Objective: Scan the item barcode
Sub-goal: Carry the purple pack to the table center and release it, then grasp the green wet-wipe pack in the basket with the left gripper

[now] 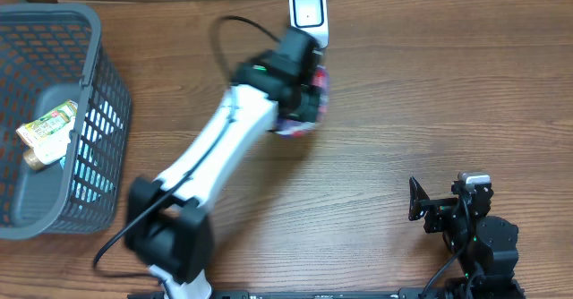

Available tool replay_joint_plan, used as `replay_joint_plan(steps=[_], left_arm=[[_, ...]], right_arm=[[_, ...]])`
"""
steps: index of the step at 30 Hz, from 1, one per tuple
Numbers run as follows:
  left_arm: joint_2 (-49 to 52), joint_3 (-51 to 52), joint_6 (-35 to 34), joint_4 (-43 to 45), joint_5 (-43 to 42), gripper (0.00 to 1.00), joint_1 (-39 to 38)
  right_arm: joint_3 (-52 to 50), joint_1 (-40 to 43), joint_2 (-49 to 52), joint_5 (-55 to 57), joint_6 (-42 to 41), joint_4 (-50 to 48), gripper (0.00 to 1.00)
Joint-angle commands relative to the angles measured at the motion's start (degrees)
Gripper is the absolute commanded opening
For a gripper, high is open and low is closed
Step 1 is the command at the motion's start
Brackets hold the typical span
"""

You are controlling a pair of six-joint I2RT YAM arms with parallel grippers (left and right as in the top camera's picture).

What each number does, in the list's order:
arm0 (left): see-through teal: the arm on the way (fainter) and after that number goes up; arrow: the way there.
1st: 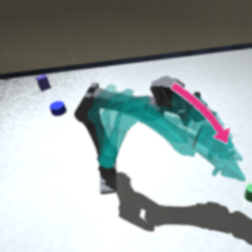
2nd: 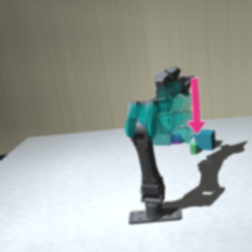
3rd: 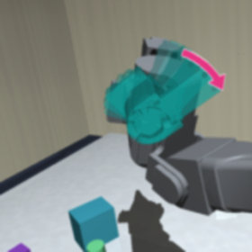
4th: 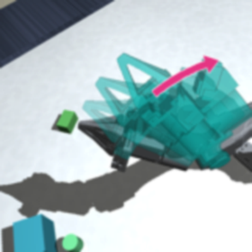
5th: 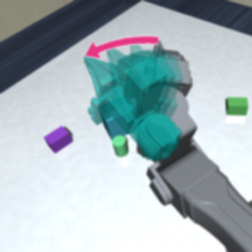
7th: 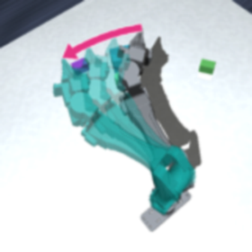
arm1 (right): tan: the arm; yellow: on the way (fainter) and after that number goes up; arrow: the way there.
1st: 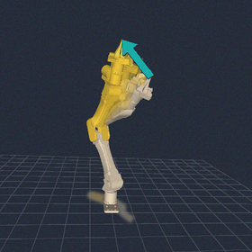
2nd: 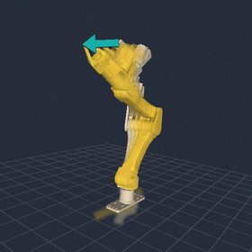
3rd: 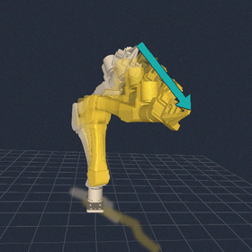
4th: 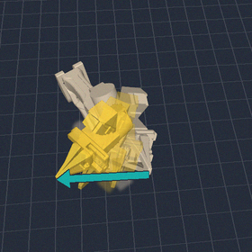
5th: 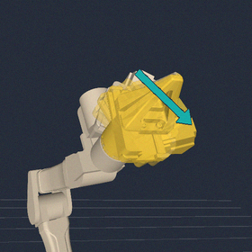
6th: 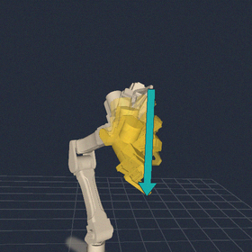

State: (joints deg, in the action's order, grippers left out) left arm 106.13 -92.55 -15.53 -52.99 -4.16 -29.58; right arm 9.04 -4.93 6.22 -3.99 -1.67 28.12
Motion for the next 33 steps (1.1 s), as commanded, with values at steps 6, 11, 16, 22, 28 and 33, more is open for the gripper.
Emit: replay_joint_plan(steps=[6, 11, 16, 22, 28, 33], left_arm=[[11.67, -0.31, -13.0, 15.85, -3.34, 0.04, -13.53], [12.63, -0.33, -13.64, 17.03, -3.34, 0.52, -15.89], [11.89, -5.25, -10.05, 14.56, -2.71, 0.77, -15.23], [8.92, -29.31, -0.46, -9.31, 4.61, 0.79, -9.11], [-0.24, -46.66, -0.83, -27.58, 13.38, 0.78, 7.58], [-6.25, -47.1, -1.9, -32.68, 13.33, 0.8, 25.24]], right_arm=[[1.16, -0.31, -0.09, 0.52, 0.24, -0.31, 1.0], [1.16, -0.31, -0.09, 0.52, 0.24, -0.31, 1.0], [1.16, -0.31, -0.09, 0.52, 0.24, -0.31, 1.0], [1.16, -0.31, -0.09, 0.52, 0.24, -0.31, 1.0], [1.16, -0.31, -0.09, 0.52, 0.24, -0.31, 1.0], [1.16, -0.31, -0.09, 0.52, 0.24, -0.31, 1.0]])
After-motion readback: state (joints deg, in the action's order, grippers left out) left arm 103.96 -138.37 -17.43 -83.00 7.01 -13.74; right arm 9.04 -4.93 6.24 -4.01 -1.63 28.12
